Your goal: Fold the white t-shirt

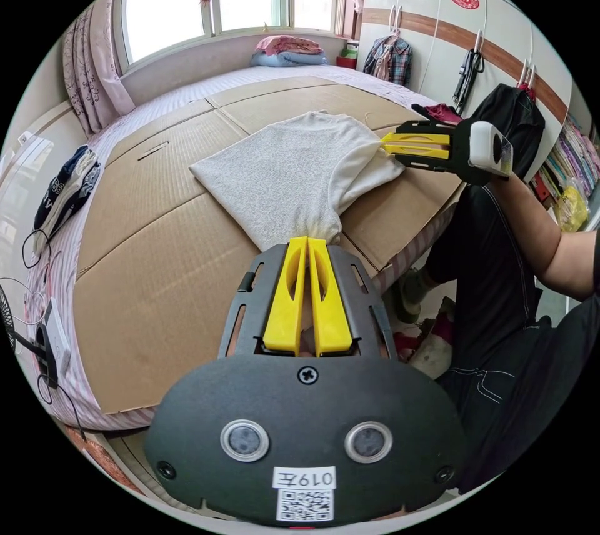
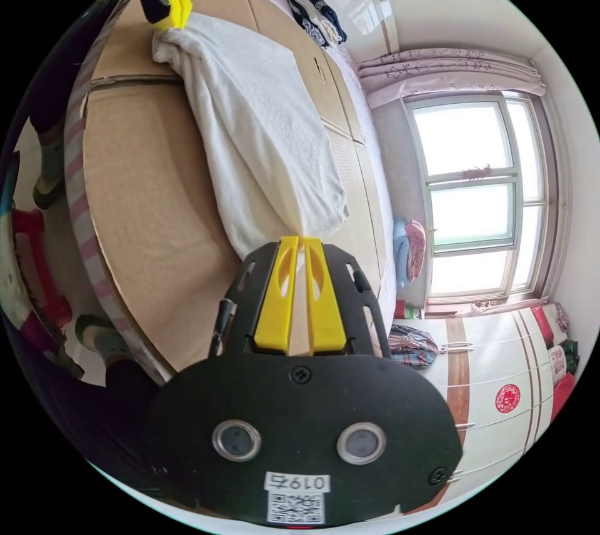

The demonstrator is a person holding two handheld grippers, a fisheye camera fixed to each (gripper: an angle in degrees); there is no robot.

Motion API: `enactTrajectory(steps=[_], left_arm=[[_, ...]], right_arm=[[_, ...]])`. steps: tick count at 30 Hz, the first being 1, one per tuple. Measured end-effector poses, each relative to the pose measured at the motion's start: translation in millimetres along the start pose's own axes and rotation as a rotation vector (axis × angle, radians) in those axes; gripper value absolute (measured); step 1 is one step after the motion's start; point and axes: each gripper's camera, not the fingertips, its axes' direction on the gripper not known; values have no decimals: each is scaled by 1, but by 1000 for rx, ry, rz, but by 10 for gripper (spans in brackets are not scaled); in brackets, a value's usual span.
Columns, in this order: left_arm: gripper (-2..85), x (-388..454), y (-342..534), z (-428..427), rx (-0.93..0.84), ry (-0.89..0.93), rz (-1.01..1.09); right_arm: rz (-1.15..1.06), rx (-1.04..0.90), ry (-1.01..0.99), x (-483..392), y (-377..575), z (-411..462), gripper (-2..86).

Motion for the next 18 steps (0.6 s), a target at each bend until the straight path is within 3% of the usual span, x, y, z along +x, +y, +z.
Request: enactTrajectory(steps=[11, 18], left_arm=[[8, -12, 1, -6, -14, 5, -3], [7, -22, 3, -13, -13, 12, -3]], right_arm=[[-131, -48, 35, -28, 4, 2, -5], [-103, -37, 21, -33, 14, -3, 13]])
